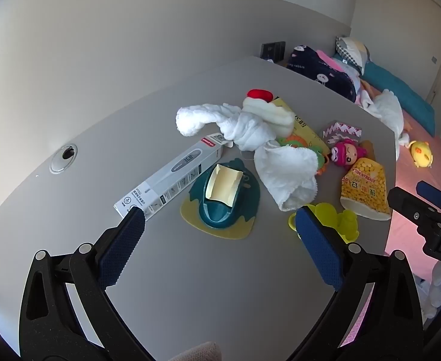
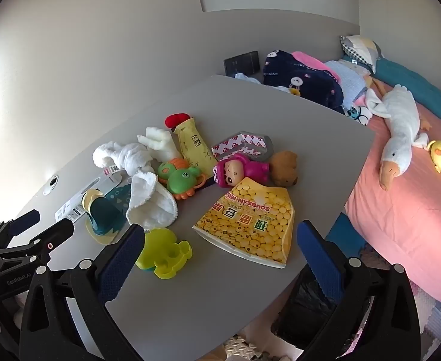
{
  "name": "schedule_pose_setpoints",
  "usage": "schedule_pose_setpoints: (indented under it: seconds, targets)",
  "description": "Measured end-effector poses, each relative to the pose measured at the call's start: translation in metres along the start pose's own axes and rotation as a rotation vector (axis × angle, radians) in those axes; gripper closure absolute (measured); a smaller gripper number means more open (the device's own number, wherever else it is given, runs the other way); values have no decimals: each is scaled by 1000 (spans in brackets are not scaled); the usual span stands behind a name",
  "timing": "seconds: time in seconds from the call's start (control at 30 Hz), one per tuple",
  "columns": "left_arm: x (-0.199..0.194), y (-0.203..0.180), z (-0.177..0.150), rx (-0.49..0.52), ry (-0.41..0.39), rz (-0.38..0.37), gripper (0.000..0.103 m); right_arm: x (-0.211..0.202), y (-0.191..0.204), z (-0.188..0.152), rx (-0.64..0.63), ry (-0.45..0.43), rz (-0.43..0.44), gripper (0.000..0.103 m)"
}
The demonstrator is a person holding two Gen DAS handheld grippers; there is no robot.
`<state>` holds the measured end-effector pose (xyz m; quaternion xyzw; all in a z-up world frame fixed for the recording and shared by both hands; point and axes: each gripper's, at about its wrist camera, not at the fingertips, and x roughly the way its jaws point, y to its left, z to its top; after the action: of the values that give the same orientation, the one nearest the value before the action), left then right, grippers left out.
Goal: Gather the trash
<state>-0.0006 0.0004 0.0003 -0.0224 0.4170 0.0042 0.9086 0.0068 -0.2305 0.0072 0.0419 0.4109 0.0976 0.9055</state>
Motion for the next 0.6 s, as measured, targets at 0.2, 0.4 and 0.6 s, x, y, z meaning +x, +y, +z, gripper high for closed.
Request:
schedule_pose_setpoints:
  seconds: [0.2, 0.4, 0.6]
  targets:
    - [-2, 1, 0, -4, 2, 2, 6, 0, 2, 3, -2, 6, -18, 3]
    - [5, 4, 0, -22, 19, 4, 6, 4, -7, 1, 11, 10, -8, 3]
    - [5, 7, 1, -26, 14, 12, 6, 4, -5, 2, 0, 5, -14, 3]
